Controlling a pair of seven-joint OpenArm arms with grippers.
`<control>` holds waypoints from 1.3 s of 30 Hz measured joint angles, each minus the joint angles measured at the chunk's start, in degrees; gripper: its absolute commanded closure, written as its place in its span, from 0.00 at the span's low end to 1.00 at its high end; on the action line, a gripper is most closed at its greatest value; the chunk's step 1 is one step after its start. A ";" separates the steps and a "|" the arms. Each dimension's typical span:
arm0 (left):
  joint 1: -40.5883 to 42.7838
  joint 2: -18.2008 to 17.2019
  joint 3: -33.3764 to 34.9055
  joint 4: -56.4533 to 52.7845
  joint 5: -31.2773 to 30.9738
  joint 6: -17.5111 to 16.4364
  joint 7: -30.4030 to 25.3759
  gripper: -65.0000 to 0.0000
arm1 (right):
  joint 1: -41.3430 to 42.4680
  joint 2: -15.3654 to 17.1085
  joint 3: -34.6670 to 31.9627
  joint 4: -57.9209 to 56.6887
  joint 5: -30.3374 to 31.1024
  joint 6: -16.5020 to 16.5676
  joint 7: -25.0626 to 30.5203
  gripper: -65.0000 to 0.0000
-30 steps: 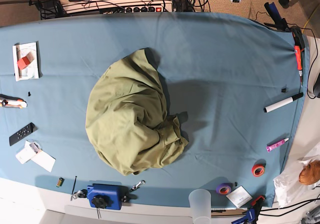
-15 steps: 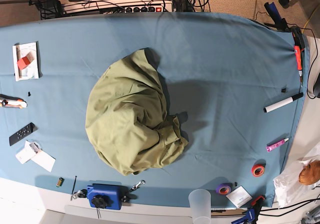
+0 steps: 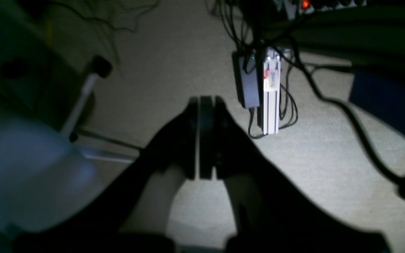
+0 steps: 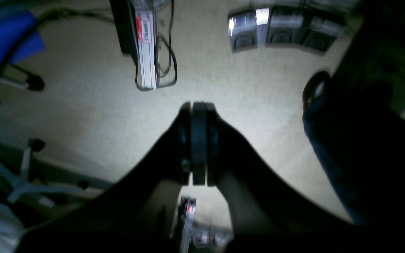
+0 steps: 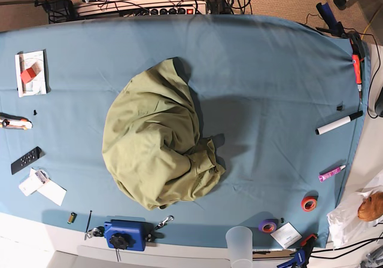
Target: Layout the t-shirt on the table in an organized manner, then fold the t-shirt properly
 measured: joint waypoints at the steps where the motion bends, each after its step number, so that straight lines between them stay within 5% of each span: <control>1: 0.35 0.00 0.00 2.21 -0.09 0.00 1.75 1.00 | -0.42 0.00 0.48 1.86 -0.02 0.00 -0.70 1.00; 7: 1.79 0.00 0.02 14.53 0.09 -0.02 10.25 1.00 | -1.57 0.11 0.94 13.00 0.04 0.11 -5.20 1.00; 13: 2.16 0.00 0.02 24.35 5.70 0.00 12.41 1.00 | -1.51 0.13 0.98 21.97 -0.02 0.02 -5.66 1.00; 21: 0.33 0.00 0.02 27.56 8.44 -0.09 12.37 1.00 | -0.68 0.11 0.98 26.97 -0.09 0.22 -5.64 1.00; 31: -9.99 -0.02 0.02 27.58 8.46 2.16 5.25 1.00 | 7.78 0.13 1.01 26.97 -5.11 0.20 -3.78 1.00; 36: -12.79 -0.02 0.02 27.56 8.68 -4.50 2.82 0.58 | 9.88 0.11 1.01 26.97 -9.27 0.22 -2.54 1.00; 39: -13.81 0.00 0.02 27.56 8.70 -10.93 -0.87 0.50 | 9.94 0.11 1.01 26.97 -10.14 0.26 -0.87 0.75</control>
